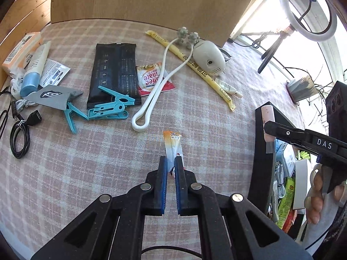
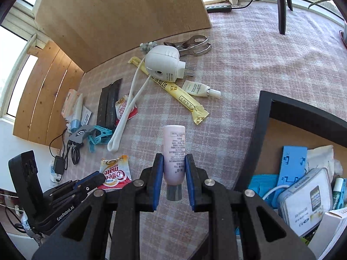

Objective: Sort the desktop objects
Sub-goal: 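Carry the pink bottle to the tray with the right tool while the left carries a small item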

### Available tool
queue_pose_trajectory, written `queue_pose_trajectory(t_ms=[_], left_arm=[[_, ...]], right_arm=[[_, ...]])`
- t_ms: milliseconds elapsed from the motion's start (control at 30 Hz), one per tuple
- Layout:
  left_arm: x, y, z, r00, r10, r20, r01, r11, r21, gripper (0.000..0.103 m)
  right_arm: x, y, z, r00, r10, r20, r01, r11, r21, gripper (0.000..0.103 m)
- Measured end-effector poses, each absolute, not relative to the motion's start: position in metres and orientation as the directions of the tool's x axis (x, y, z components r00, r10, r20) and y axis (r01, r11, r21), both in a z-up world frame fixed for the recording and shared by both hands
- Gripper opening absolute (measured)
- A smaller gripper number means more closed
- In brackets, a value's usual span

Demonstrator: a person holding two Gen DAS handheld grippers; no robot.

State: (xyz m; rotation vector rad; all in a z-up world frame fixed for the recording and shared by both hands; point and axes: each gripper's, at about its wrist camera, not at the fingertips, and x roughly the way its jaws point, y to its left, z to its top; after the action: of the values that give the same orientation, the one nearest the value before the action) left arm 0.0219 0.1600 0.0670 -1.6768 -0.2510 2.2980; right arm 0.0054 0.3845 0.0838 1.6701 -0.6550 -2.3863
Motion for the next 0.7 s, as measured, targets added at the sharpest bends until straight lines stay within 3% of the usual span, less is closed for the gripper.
queue_pose_trajectory(t_ms=[700], left_arm=[[0.021, 0.313, 0.135, -0.228, 0.500, -0.836, -0.427, -0.823, -0.376, 0.001]], right_arm=[[0.098, 0.549, 0.126, -0.525, -0.161, -0.836, -0.397, -0.822, 0.408, 0.020]])
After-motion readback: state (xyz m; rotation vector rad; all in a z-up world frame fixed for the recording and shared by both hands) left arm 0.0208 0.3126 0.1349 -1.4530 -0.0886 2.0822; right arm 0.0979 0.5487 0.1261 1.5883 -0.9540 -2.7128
